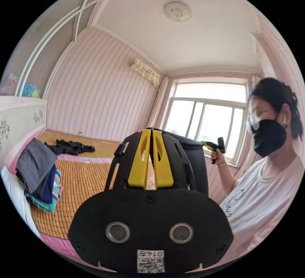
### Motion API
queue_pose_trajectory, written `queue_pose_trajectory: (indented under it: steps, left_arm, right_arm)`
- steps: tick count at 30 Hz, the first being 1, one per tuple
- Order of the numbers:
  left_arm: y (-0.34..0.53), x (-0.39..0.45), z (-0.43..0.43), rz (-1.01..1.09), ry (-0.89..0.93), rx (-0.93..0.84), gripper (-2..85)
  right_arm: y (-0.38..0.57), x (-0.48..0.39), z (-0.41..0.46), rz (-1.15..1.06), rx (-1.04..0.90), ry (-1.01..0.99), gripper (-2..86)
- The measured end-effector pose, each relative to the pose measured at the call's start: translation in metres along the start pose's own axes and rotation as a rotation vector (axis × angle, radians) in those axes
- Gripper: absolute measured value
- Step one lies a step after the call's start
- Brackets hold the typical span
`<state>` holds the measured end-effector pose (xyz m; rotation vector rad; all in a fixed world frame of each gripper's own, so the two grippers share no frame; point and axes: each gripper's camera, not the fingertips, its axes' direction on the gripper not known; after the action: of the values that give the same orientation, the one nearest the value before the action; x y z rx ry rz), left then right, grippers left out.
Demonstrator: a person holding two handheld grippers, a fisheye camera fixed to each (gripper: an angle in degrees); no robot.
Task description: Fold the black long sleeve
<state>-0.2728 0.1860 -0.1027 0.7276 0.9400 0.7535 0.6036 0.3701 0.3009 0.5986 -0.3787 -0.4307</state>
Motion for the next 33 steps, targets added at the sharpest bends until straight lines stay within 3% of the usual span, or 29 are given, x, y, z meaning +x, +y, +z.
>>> queue_pose_trajectory:
  steps: [2, 3, 5, 9, 13, 17, 21, 25, 27, 33]
  left_arm:
    - [-0.006, -0.031, 0.066, -0.019, -0.07, -0.112, -1.0]
    - [-0.018, -0.046, 0.103, -0.033, -0.093, -0.134, -1.0]
    - [-0.057, -0.063, 0.144, -0.098, -0.047, -0.103, -1.0]
    - [-0.158, -0.042, 0.18, -0.009, -0.02, 0.114, -1.0]
    - [-0.177, -0.027, 0.203, 0.105, -0.091, 0.1, -1.0]
    - [-0.117, -0.075, 0.248, 0.041, -0.154, -0.116, -1.0]
    - [0.005, -0.14, 0.308, -0.071, -0.245, -0.468, -1.0]
    - [0.126, -0.189, 0.342, -0.233, -0.305, -0.665, -1.0]
    - [0.193, -0.211, 0.35, -0.363, -0.351, -0.78, -1.0]
    - [0.288, -0.211, 0.343, -0.485, -0.385, -0.982, -0.9]
  right_arm:
    - [-0.006, 0.06, 0.037, 0.145, -0.115, 0.092, 0.6]
    - [-0.014, 0.095, 0.052, 0.237, -0.124, 0.046, 0.6]
    - [-0.045, 0.122, 0.05, 0.297, -0.017, -0.016, 0.6]
    - [-0.151, 0.067, 0.007, -0.006, 0.251, 0.083, 0.6]
    - [-0.176, 0.036, 0.019, -0.144, 0.235, 0.175, 0.6]
    - [-0.138, 0.071, 0.062, -0.078, 0.067, 0.247, 0.7]
    - [-0.046, 0.151, 0.131, 0.171, -0.172, 0.249, 0.7]
    - [0.072, 0.221, 0.198, 0.487, -0.381, 0.21, 0.8]
    - [0.12, 0.235, 0.218, 0.599, -0.47, 0.212, 0.8]
    - [0.223, 0.225, 0.232, 0.789, -0.659, 0.196, 0.9]
